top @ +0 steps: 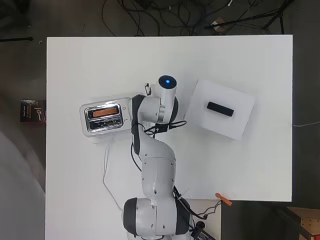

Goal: Teleoperate dual arm-hand system to toast a bread

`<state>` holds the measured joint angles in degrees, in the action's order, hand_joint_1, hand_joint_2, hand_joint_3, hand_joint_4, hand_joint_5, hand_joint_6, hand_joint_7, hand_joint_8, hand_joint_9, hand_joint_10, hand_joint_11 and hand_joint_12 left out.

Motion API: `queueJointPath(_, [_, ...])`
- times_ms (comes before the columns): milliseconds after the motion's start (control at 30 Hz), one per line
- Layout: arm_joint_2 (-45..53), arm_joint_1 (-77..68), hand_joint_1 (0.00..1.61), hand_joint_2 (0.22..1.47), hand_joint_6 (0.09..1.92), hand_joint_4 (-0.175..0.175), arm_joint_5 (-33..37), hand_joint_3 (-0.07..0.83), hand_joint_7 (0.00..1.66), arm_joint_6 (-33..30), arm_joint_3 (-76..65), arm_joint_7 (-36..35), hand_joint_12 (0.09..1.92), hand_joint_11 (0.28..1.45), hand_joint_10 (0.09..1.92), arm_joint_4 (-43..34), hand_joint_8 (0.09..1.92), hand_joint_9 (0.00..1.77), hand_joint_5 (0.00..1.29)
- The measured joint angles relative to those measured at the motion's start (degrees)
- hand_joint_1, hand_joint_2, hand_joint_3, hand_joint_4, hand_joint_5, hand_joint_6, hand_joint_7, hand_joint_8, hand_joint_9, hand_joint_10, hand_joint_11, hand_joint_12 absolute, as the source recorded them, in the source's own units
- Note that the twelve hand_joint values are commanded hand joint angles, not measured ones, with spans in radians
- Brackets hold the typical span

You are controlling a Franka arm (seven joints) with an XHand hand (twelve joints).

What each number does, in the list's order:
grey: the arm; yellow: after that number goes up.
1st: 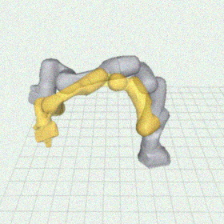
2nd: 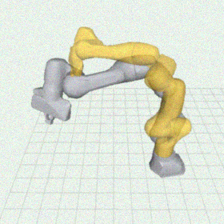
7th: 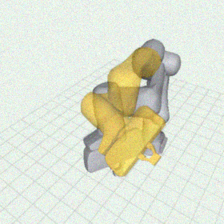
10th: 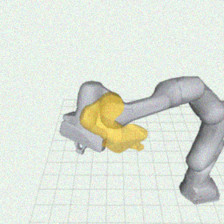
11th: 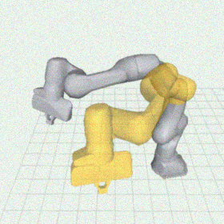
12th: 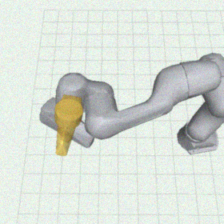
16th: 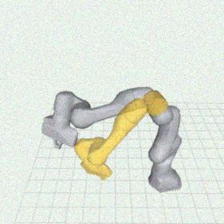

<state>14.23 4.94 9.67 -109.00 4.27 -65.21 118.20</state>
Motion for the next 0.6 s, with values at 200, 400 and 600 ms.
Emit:
queueJointPath(200, [2.5,-0.3,0.15,1.14,0.09,-0.164,-0.6,-0.001,1.28,-1.1,-0.1,3.8,1.92,1.27,1.92,-0.4,1.92,1.62,0.29])
queueJointPath(400, [9.9,-0.5,0.15,1.15,0.09,-0.166,-1.4,0.004,1.24,-1.0,-0.8,4.9,1.92,1.22,1.92,-2.6,1.92,1.58,0.27])
queueJointPath(600, [6.1,-1.2,0.01,1.2,0.09,-0.142,-2.4,0.001,0.98,0.3,0.4,5.7,1.92,1.01,1.92,-3.0,1.92,1.33,0.35])
